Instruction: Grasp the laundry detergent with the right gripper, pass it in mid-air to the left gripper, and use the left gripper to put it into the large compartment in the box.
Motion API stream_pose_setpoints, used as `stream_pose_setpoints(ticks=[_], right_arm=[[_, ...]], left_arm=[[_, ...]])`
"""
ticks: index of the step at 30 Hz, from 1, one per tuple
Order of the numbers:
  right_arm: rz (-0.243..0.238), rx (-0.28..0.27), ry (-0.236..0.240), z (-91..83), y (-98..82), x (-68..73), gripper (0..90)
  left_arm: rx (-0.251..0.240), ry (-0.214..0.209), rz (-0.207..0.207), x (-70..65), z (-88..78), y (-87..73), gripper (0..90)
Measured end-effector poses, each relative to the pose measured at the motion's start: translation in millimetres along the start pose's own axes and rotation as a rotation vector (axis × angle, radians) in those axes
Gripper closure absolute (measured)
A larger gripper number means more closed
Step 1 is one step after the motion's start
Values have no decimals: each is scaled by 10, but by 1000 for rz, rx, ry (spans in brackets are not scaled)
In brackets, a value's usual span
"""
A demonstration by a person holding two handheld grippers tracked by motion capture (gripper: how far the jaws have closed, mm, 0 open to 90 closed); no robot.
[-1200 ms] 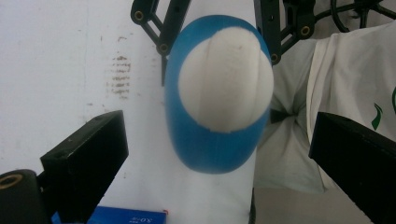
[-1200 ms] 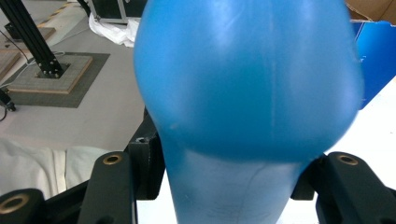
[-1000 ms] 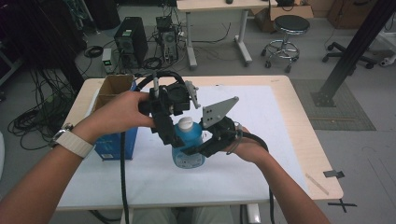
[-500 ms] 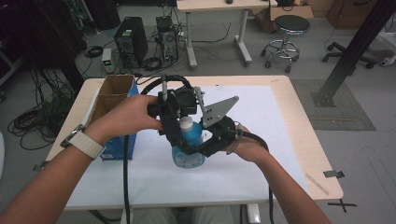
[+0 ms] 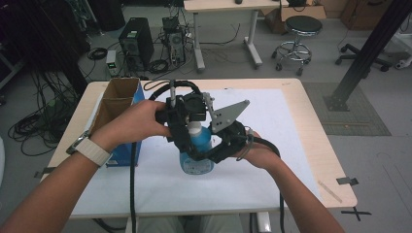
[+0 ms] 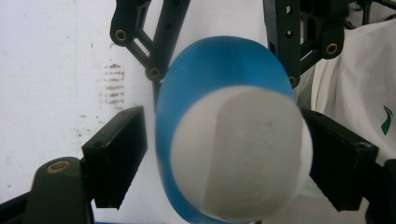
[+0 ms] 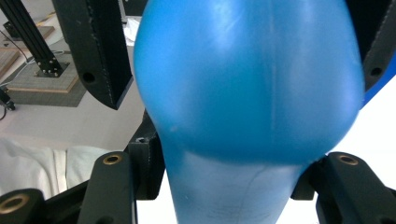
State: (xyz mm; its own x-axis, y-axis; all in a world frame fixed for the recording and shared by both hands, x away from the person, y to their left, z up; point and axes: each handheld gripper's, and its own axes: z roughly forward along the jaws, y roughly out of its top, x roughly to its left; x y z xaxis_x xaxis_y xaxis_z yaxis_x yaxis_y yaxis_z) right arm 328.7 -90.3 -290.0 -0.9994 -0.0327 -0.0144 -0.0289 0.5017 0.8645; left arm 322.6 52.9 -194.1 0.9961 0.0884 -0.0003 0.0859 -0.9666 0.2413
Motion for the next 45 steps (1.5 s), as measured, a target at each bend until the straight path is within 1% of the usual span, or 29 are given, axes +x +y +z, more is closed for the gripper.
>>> stream_pose_setpoints(ticks=[2, 3, 7, 14, 18, 20, 22, 29, 31, 34, 39, 40, 41, 42, 43, 45], right_arm=[[0, 1, 0, 0, 1, 3, 436], [-1, 0, 0, 1, 1, 3, 436], [0, -3, 1, 2, 1, 0, 436], [-2, -3, -1, 7, -11, 0, 436], [-4, 0, -1, 14, -15, 1, 436], [-4, -1, 0, 17, -12, 6, 436], [-5, 0, 4, 21, -10, 12, 436], [-9, 3, 6, 31, -14, 18, 437], [-12, 2, 3, 28, -13, 19, 437], [-17, -3, 3, 16, -9, 26, 437], [-30, -3, 4, 11, -13, 46, 433], [-25, -6, 13, 10, -17, 43, 427], [-13, -10, 26, 2, -23, 31, 368], [6, -17, 22, -11, -35, 25, 296], [22, -18, 20, -27, -51, 17, 258], [54, -21, 12, -99, -126, 11, 181]], left_arm=[[0, -1, 0, 2, -1, 4, 211], [-2, 0, 5, 1, -1, 5, 231], [-4, 0, 7, -10, -3, 9, 264], [-8, -7, 13, -13, -5, 3, 303], [-7, -6, 10, -14, -2, 8, 325], [-4, -9, 18, -11, 0, 10, 349], [-4, -6, 16, -15, 5, 8, 372], [-3, 2, 22, -30, 11, 4, 377], [-14, 12, 30, -40, 4, 2, 380], [-24, 16, 31, -58, -6, 1, 382], [-8, 22, 34, -95, -9, 20, 383], [-8, 19, 30, -104, -14, 26, 383], [-3, 22, 31, -115, -22, 33, 383], [-3, 27, 29, -122, -27, 35, 383], [5, 32, 29, -133, -36, 36, 383], [0, 39, 9, -136, -62, 19, 382]])
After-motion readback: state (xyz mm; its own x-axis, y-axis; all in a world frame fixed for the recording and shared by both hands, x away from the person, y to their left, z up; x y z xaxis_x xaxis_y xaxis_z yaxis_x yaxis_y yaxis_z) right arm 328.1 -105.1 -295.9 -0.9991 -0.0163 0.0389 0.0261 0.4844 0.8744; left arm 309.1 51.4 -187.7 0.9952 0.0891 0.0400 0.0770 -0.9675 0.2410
